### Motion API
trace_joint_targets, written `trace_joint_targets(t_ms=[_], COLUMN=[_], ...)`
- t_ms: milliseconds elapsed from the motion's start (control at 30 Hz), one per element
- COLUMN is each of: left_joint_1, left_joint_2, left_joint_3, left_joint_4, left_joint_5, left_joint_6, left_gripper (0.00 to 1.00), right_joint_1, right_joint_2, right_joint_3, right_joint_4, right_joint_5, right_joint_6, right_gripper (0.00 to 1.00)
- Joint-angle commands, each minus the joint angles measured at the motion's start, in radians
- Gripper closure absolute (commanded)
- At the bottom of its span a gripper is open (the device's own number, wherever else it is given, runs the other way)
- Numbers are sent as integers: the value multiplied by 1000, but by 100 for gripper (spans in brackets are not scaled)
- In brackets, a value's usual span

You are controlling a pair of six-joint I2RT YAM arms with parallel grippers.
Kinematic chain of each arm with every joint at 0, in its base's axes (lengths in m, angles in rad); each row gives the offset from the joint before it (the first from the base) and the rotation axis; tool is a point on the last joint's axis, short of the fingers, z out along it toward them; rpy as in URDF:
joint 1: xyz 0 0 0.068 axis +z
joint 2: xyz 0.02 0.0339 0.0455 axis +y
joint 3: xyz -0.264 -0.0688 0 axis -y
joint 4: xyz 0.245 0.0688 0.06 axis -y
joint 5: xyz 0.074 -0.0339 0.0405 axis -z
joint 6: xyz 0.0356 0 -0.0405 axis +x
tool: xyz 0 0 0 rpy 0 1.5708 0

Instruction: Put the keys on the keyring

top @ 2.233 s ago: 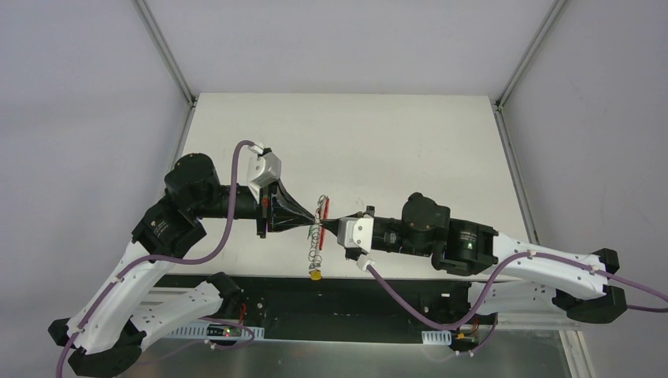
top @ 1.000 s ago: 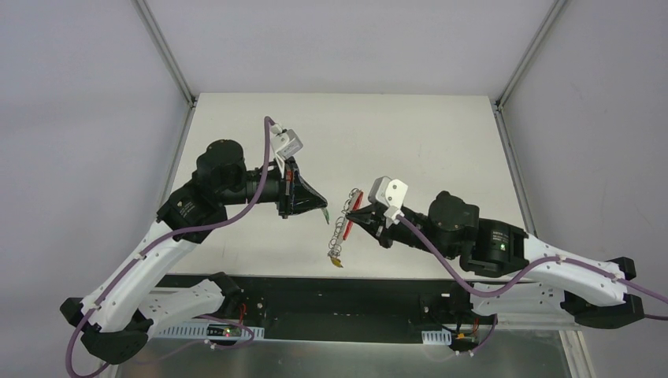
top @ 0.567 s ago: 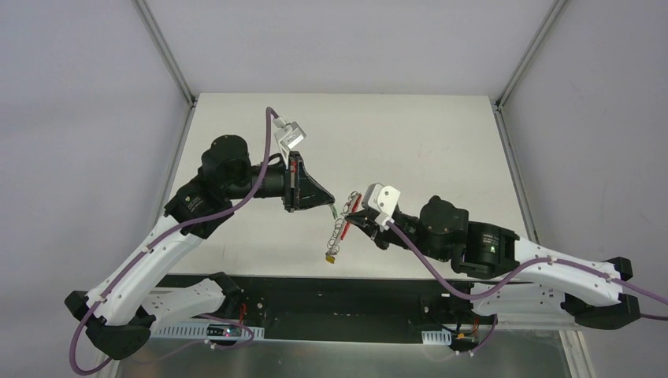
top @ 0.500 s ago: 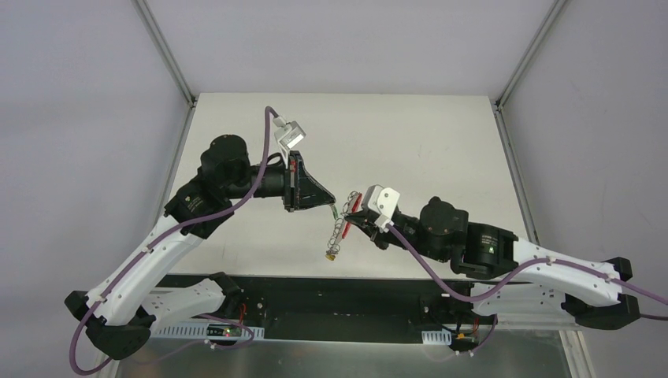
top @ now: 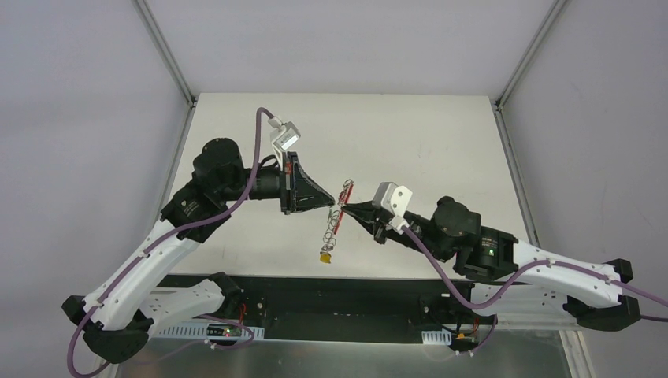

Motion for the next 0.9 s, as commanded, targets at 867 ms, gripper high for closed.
trace_joint_targets(t_ms=[867], left_joint_1=[10], left_joint_2=[-60], left_joint_3=[-30], left_joint_4=[106], left_joint_5=[48], left_joint_6=[1], left_gripper=[100], right_joint_1=[-2], right_joint_2=[9], right_joint_3=[16], right_joint_4=[127], right_joint_5=[-29], right_joint_6=[-8], right_gripper=[100])
